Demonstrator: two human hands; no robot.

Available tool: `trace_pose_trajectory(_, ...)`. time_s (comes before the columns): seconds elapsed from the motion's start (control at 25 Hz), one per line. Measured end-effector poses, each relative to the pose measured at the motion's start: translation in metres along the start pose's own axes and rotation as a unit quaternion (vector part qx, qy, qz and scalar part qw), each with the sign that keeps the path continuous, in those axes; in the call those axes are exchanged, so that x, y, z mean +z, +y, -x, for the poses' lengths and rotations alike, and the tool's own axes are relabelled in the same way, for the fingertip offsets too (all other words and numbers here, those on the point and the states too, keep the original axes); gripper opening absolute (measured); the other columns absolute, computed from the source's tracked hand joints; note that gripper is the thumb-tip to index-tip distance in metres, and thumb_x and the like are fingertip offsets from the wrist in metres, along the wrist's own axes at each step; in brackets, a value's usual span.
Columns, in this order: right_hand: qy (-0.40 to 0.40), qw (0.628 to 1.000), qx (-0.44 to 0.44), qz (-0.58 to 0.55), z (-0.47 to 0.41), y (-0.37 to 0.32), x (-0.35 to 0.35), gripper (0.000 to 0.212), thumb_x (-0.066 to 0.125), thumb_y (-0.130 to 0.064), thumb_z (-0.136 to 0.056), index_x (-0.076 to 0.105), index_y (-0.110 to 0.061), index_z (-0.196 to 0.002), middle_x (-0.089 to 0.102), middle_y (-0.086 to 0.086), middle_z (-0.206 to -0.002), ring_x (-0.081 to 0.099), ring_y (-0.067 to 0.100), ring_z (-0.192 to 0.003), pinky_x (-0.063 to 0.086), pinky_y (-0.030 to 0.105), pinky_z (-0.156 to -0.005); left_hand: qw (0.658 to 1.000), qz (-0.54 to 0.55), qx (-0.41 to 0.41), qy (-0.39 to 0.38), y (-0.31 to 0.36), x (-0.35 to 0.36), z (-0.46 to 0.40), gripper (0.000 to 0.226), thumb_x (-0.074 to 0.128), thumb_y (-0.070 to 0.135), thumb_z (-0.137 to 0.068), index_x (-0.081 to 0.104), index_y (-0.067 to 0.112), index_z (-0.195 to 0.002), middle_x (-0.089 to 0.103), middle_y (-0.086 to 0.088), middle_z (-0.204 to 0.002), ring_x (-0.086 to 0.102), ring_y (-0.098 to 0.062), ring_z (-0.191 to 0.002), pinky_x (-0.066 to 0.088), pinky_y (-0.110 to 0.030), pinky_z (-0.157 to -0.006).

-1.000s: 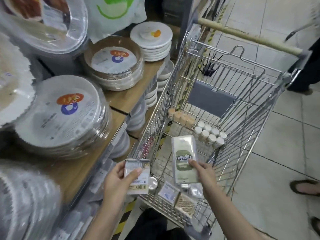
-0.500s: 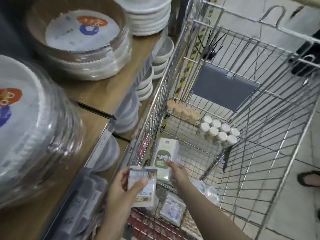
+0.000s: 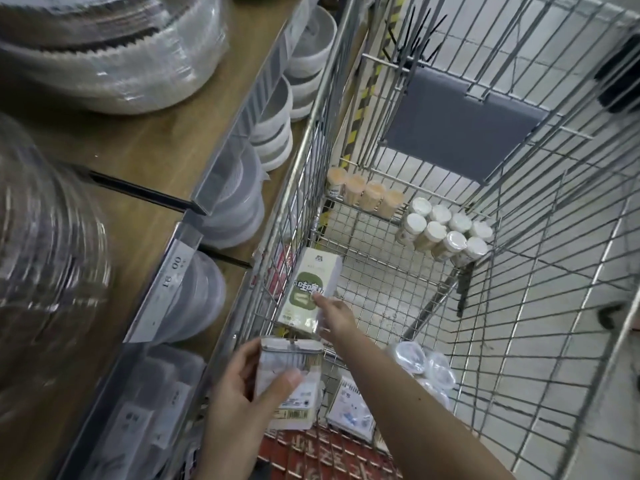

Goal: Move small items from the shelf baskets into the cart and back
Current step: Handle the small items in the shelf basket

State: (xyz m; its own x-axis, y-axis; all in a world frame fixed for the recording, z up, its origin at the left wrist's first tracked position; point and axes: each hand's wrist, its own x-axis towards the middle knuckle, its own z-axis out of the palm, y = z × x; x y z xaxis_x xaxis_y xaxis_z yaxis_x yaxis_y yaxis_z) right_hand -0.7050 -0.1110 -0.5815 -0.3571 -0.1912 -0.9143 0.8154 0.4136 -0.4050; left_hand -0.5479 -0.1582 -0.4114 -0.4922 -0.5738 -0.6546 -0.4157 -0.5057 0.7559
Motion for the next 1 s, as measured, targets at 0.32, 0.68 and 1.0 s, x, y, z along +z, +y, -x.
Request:
trace_pose_trajectory(0.32, 0.012, 0.996, -0.028, 0.078, -0.013, 0.002, 0.007, 0.038, 0.053, -0.034, -0.096, 0.048, -0.004, -0.119, 0.062, 0.007, -0.104, 0.063, 0.022, -0.081, 0.055, 0.034, -0.067, 1.000, 0.020, -0.002, -0.017, 0.000, -0.001, -0.004, 0.047, 0.072, -0.009, -0.068, 0.060, 0.023, -0.102, 0.074, 0.004, -0.091, 0.071, -0.010, -0.077, 0.052, -0.015, -0.055)
trace_pose_trajectory(0.68, -0.057, 0.985, -0.134, 0.095, 0.084, -0.023, -0.033, 0.040, 0.042, -0.040, -0.099, 0.050, -0.019, -0.132, 0.053, 0.002, -0.135, 0.052, 0.017, -0.117, 0.041, 0.035, -0.101, 0.999, 0.006, -0.005, -0.039, 0.014, 0.017, -0.009, 0.058, 0.085, 0.020, -0.058, 0.060, 0.022, -0.110, 0.073, 0.000, -0.098, 0.071, -0.023, -0.089, 0.056, -0.044, -0.077)
trace_pose_trajectory(1.0, -0.142, 0.960, -0.210, 0.122, 0.175, -0.017, -0.096, 0.057, 0.070, -0.041, -0.075, 0.054, -0.017, -0.125, 0.064, 0.005, -0.121, 0.066, 0.015, -0.103, 0.053, 0.027, -0.084, 0.995, -0.035, 0.007, -0.098, 0.034, 0.069, -0.004, 0.039, 0.069, 0.009, -0.082, 0.052, 0.036, -0.104, 0.060, 0.026, -0.094, 0.060, 0.009, -0.082, 0.044, -0.008, -0.062)
